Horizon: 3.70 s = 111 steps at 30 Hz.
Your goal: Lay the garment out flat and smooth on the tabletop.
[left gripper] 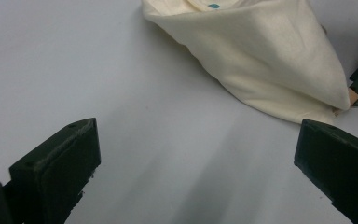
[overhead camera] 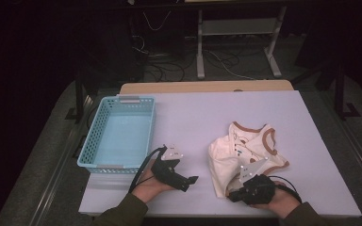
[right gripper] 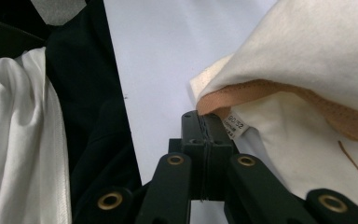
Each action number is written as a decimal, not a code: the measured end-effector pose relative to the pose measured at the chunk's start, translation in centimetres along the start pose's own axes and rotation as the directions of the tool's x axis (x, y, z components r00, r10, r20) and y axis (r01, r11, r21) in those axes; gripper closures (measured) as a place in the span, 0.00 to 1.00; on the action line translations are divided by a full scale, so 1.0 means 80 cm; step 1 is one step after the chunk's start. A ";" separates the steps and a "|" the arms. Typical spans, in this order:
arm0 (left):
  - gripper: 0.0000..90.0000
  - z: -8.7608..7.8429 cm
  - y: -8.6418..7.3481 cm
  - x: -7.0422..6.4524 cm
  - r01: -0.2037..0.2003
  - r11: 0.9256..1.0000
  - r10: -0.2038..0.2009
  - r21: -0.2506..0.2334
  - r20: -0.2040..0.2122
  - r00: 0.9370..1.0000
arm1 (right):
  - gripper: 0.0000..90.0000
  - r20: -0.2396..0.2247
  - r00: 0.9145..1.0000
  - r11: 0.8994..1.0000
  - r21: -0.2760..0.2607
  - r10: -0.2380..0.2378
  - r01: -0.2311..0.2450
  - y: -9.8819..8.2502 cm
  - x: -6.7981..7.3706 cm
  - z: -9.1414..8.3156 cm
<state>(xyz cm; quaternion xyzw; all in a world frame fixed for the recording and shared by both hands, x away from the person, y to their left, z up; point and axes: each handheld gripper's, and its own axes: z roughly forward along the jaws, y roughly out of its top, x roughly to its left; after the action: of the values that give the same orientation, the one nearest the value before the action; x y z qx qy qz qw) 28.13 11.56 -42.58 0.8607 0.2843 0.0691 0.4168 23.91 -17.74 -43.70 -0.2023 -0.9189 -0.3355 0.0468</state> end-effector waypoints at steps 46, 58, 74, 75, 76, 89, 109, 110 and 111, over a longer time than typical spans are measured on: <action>0.15 0.028 0.077 0.027 -0.020 0.998 0.022 -0.054 0.044 0.999 | 0.33 0.213 0.943 0.951 -0.229 0.256 -0.206 -0.052 -0.052 -0.076; 0.24 0.055 0.104 0.038 -0.019 0.996 0.023 -0.083 0.049 0.999 | 0.32 0.215 0.945 0.953 -0.228 0.248 -0.199 -0.052 -0.053 -0.074; 0.36 0.101 0.129 0.052 -0.013 0.997 0.017 -0.072 0.061 0.998 | 0.10 0.257 0.932 0.954 -0.223 0.255 -0.200 -0.054 -0.056 -0.068; 0.38 0.104 0.131 0.052 -0.013 0.998 0.018 -0.066 0.066 0.998 | 0.09 0.258 0.932 0.955 -0.223 0.253 -0.198 -0.054 -0.056 -0.067; 0.40 0.107 0.132 0.053 -0.013 0.998 0.018 -0.064 0.069 0.997 | 0.07 0.258 0.932 0.954 -0.226 0.253 -0.196 -0.054 -0.056 -0.067; 0.49 0.152 0.148 0.065 -0.020 1.000 0.022 -0.016 0.088 0.996 | 0.04 0.265 0.930 0.952 -0.235 0.256 -0.196 -0.055 -0.056 -0.066; 0.50 0.219 0.174 0.075 0.025 0.999 -0.028 0.037 0.090 0.996 | 0.05 0.260 0.933 0.952 -0.243 0.247 -0.185 -0.053 -0.053 -0.068; 0.51 0.220 0.175 0.074 0.024 0.999 -0.027 0.037 0.095 0.995 | 0.05 0.261 0.933 0.952 -0.243 0.249 -0.186 -0.053 -0.053 -0.068; 0.53 0.223 0.176 0.073 0.019 0.999 -0.023 0.042 0.093 0.995 | 0.05 0.262 0.932 0.952 -0.243 0.248 -0.185 -0.053 -0.053 -0.068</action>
<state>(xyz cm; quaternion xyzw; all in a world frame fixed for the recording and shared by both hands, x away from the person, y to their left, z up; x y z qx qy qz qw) 45.37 -4.28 -44.07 0.8683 0.2746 0.0184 0.4126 25.79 -25.61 -43.01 -0.3538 -0.8461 -0.3918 -0.0732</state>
